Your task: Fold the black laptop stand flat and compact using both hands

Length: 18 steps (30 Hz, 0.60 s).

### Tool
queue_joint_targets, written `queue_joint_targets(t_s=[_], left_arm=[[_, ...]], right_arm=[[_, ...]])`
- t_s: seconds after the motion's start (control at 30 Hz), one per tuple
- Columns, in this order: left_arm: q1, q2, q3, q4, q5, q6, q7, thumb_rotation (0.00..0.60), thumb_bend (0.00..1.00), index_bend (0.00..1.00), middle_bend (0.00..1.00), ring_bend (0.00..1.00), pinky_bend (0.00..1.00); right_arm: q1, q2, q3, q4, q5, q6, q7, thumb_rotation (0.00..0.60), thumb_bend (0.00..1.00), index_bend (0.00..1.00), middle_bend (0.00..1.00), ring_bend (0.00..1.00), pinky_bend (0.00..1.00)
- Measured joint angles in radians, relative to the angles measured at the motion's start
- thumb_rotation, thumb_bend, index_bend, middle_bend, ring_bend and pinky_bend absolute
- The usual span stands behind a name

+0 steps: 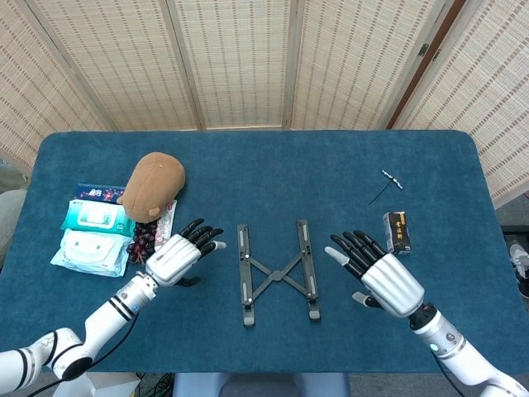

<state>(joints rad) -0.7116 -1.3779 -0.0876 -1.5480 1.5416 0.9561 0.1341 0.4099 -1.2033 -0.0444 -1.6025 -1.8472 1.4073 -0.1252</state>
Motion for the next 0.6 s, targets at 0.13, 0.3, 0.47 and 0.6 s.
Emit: queue_joint_targets(t_s=[0.13,0.3,0.47,0.6], left_arm=[[-0.030,-0.064,-0.013,0.062,-0.037,-0.041,0.016,0.600,0.15,0.16,0.09,0.11,0.00],[-0.053,-0.141,-0.032,0.134,-0.123,-0.084,0.041,0.600,0.15,0.11,0.07,0.10,0.00],[-0.069,-0.205,-0.050,0.180,-0.186,-0.098,0.083,0.600,0.14,0.08,0.05,0.08,0.00],[-0.084,-0.247,-0.067,0.204,-0.248,-0.115,0.113,0.600,0.12,0.08,0.04,0.07,0.00]], right_arm=[[0.002,-0.034,0.001,0.026,0.000,-0.025,-0.041,0.600,0.00,0.00,0.00,0.00,0.06],[-0.001,-0.085,0.012,0.050,0.013,-0.048,-0.138,0.600,0.00,0.00,0.00,0.00,0.01],[-0.008,-0.142,0.021,0.064,0.059,-0.090,-0.213,0.600,0.00,0.00,0.00,0.00,0.00],[-0.006,-0.181,0.028,0.089,0.083,-0.123,-0.240,0.600,0.00,0.00,0.00,0.00,0.00]])
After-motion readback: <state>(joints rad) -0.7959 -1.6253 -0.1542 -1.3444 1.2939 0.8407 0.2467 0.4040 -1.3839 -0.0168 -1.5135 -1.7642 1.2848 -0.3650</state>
